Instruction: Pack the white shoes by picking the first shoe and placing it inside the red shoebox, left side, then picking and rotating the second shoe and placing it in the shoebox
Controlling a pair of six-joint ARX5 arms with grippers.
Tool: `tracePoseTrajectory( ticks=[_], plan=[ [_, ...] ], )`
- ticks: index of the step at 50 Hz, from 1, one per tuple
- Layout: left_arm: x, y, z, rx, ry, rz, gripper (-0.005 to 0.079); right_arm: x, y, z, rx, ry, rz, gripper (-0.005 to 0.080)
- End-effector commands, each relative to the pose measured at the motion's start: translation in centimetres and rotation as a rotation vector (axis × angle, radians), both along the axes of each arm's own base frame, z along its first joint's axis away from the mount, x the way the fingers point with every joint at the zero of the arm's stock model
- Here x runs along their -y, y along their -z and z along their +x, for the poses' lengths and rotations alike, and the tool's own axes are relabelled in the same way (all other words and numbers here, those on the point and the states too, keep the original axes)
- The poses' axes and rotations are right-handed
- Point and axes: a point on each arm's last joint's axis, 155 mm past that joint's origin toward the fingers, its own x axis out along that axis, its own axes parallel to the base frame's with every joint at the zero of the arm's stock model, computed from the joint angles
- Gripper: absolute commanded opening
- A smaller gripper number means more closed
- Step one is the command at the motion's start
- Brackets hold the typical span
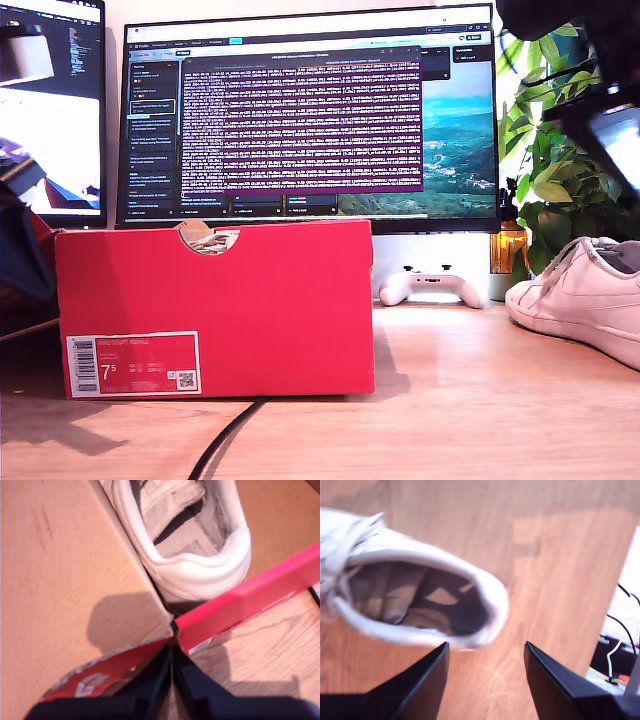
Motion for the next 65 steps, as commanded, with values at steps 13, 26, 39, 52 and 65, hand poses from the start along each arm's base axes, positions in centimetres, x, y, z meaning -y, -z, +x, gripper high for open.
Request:
tracePoseTrajectory(
  ticks=[13,26,39,52,65],
  plan=[
    [0.2,0.0,0.0,0.002,0.005,-0.004,-0.0019,1.1,2.0,-1.7,-0.051,0.094,-0.017,0.0410],
    [0.2,0.0,0.0,0.002,0.005,-0.004,-0.0019,1.2,3.5,-0.9,-0.023,0.121,0.019,0.0405],
    [0.2,0.0,0.0,0.002,0.005,-0.004,-0.0019,1.5,6.5,-1.4,-0.032,0.146,0.044,0.0405],
    [0.2,0.0,0.0,0.002,0.005,-0.004,-0.0019,1.6,9.2,-1.3,-0.003,0.154,0.064,0.0405],
    [0.2,0.0,0.0,0.002,0.005,-0.004,-0.0019,1.4,10.7,-1.1,0.024,0.155,0.080,0.0112]
  ],
)
